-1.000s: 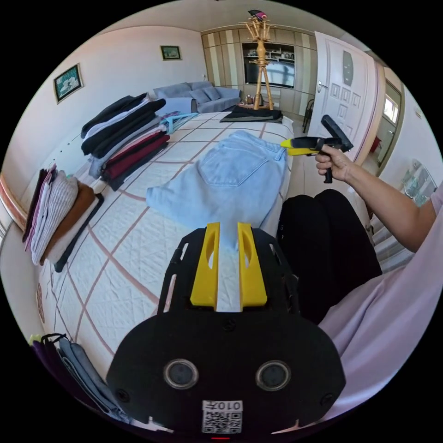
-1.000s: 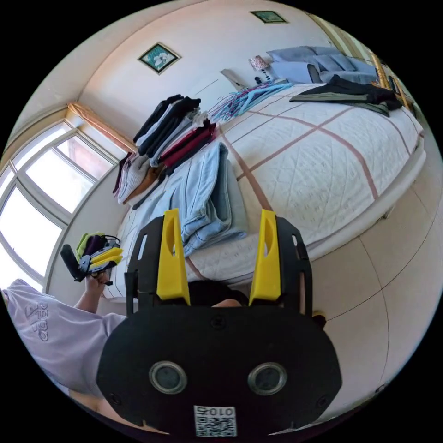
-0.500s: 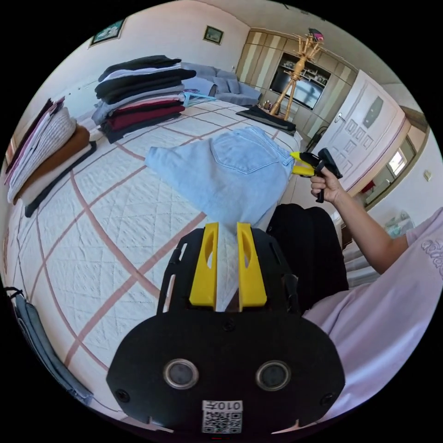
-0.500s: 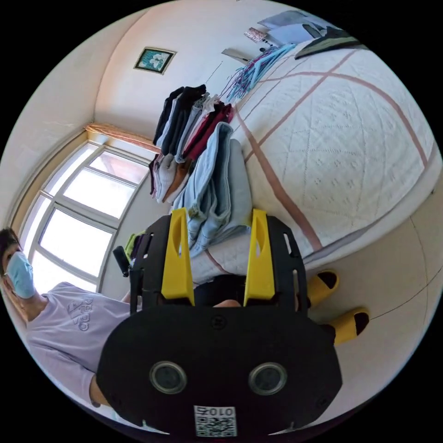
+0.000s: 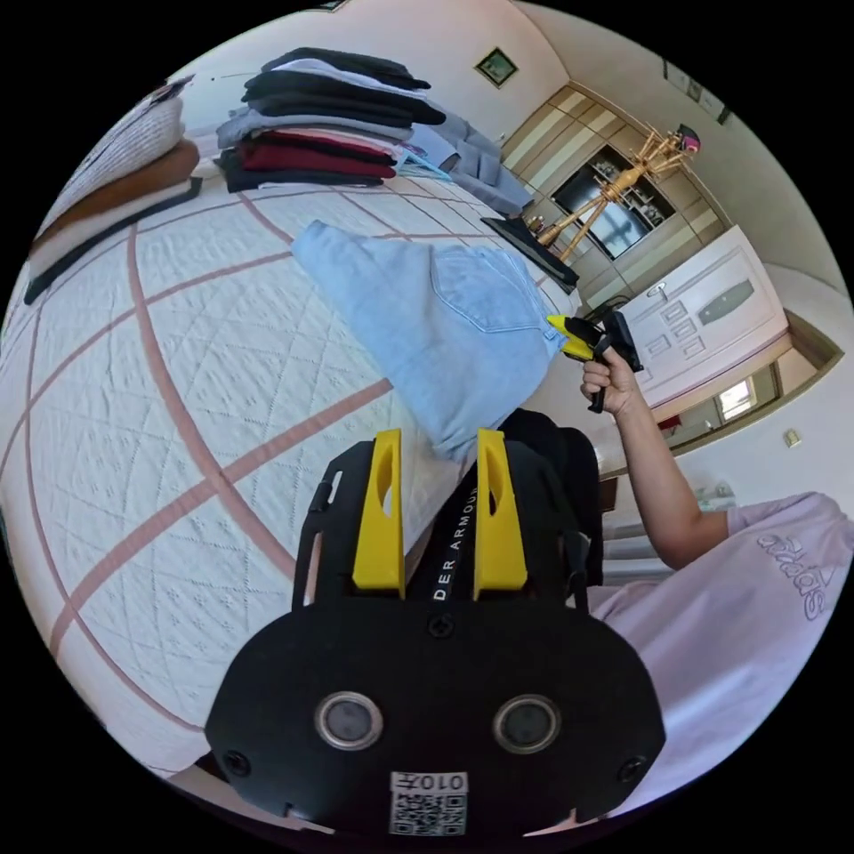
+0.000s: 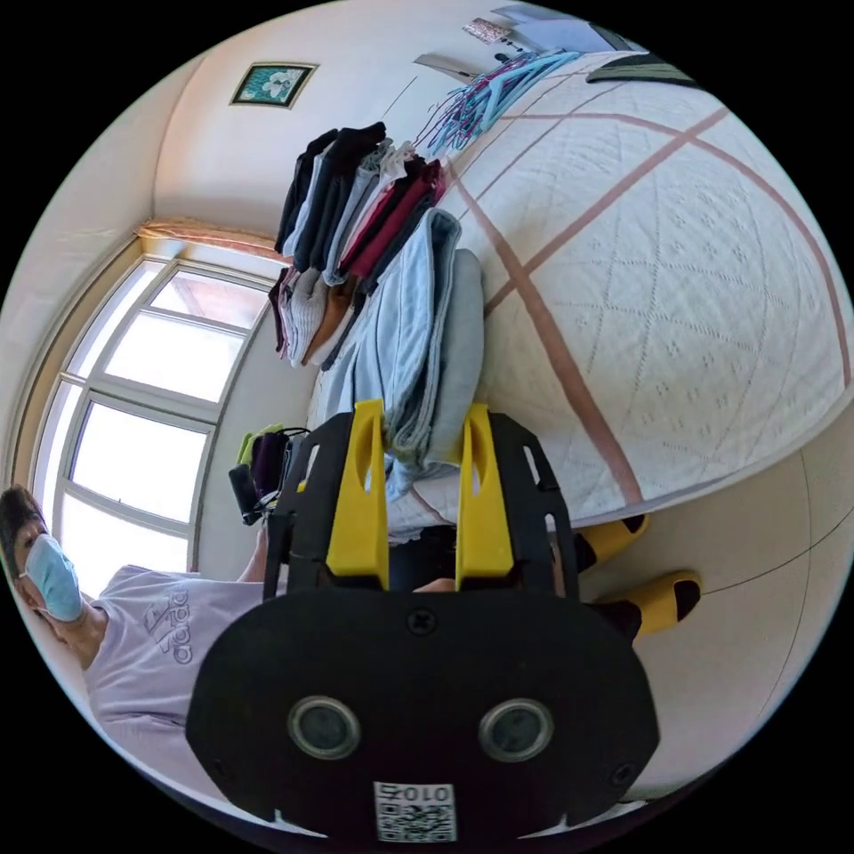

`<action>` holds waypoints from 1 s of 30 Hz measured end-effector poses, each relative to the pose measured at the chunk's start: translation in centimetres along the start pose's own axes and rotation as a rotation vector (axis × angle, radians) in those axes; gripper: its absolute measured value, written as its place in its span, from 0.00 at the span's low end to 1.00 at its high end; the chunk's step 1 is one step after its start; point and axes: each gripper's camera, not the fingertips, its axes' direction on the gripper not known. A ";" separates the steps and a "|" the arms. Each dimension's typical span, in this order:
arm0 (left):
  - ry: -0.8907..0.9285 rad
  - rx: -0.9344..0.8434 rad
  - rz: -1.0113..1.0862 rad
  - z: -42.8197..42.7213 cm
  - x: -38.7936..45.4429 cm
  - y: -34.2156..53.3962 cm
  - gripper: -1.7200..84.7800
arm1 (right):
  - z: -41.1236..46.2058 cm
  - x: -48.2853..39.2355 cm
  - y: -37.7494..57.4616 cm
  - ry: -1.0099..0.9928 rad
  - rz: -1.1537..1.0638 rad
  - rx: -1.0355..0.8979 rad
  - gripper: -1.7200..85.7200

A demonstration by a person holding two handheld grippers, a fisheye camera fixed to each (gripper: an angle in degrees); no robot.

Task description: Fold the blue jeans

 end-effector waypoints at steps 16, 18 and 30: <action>0.219 0.027 -0.259 0.3 -8.3 2.2 0.20 | -0.4 5.8 2.4 -0.212 0.001 0.111 0.12; 0.246 0.036 -0.270 0.8 -8.8 2.1 0.20 | -0.4 6.4 2.3 -0.238 -0.001 0.107 0.12; 0.232 0.034 -0.266 2.2 -6.6 1.6 0.19 | -1.0 6.5 2.9 -0.285 -0.053 0.107 0.12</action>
